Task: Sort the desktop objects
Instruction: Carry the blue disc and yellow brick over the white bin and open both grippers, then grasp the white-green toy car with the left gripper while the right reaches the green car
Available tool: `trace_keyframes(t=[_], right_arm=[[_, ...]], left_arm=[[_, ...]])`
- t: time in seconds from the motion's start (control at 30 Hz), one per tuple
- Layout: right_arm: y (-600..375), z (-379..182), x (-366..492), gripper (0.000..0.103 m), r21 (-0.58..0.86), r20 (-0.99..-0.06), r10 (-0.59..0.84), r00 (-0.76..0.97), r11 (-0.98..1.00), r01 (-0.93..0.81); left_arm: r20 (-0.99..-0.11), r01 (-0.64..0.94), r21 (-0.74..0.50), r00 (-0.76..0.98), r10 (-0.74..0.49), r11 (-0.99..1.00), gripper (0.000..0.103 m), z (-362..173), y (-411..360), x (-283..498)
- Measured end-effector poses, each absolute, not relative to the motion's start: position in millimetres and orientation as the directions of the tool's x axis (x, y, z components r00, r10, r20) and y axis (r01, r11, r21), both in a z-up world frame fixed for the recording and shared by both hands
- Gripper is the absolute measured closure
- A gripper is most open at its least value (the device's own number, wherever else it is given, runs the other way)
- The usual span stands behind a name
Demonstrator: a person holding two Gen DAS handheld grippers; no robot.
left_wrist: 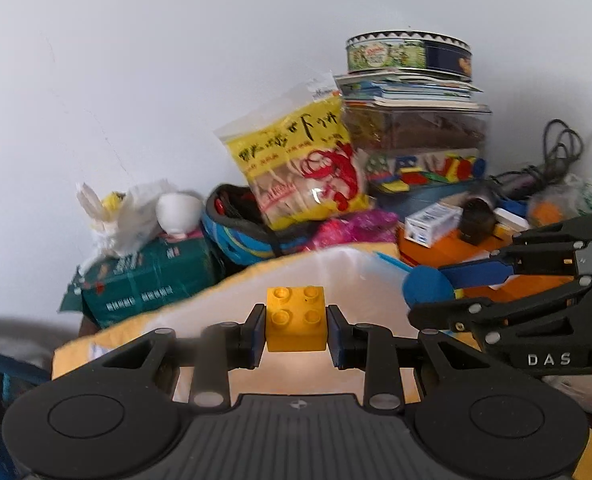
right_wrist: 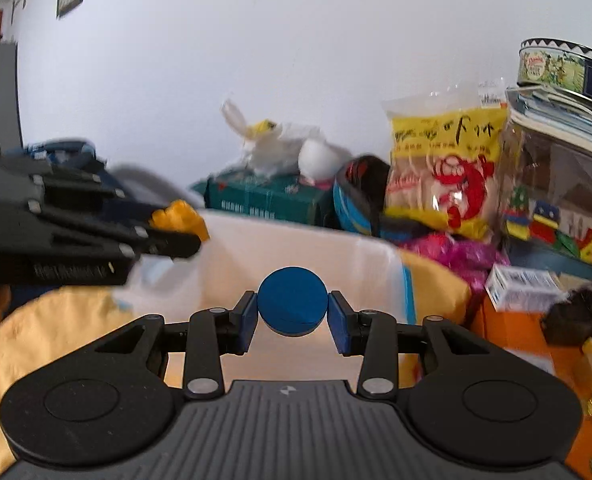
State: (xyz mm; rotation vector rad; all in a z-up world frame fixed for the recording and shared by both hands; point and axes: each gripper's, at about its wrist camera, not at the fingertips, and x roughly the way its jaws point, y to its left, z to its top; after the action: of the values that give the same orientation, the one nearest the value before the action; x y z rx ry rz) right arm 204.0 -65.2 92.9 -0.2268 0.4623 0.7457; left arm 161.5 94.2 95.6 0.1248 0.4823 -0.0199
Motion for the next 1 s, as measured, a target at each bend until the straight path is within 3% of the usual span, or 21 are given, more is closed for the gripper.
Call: trace_keyframes(t=[0.1,0.27,0.33,0.4,0.57,0.83,1.0], right_arm=[[-52,93,222,0.061,-0.043,-0.47,0.585,0.661,0.733,-0.679],[-36,73,248,0.056,-0.016,-0.517,0.532,0.671,0.778,-0.628],[-38,68,247,0.057,-0.01,-0.533,0.523,0.665,0.782,-0.623],[-48,71,237,0.057,0.016,-0.519,0.539,0.663,0.782,-0.623],[-66,83,197,0.056,-0.003,-0.488,0.57,0.662,0.757,-0.654],[-83,55,135,0.055,-0.037,-0.556,0.566,0.609,0.715,-0.698],[-94,20,99,0.055,-0.034,-0.635,0.551,0.541,0.68,-0.732]], left_arm=[[-0.459,0.001,0.155,0.885,0.071,0.988,0.068,86,98,180],[-0.547,0.02,0.167,0.834,0.076,0.986,0.066,71,105,198],[-0.536,0.03,0.184,0.841,0.075,0.982,0.057,74,102,187],[-0.521,0.033,0.206,0.85,0.081,0.978,0.056,80,99,173],[-0.512,0.072,0.182,0.859,0.032,0.981,0.04,85,90,122],[-0.608,0.11,0.066,0.792,-0.048,0.992,0.04,45,74,46],[-0.701,0.124,0.094,0.713,-0.023,0.988,0.04,2,63,20]])
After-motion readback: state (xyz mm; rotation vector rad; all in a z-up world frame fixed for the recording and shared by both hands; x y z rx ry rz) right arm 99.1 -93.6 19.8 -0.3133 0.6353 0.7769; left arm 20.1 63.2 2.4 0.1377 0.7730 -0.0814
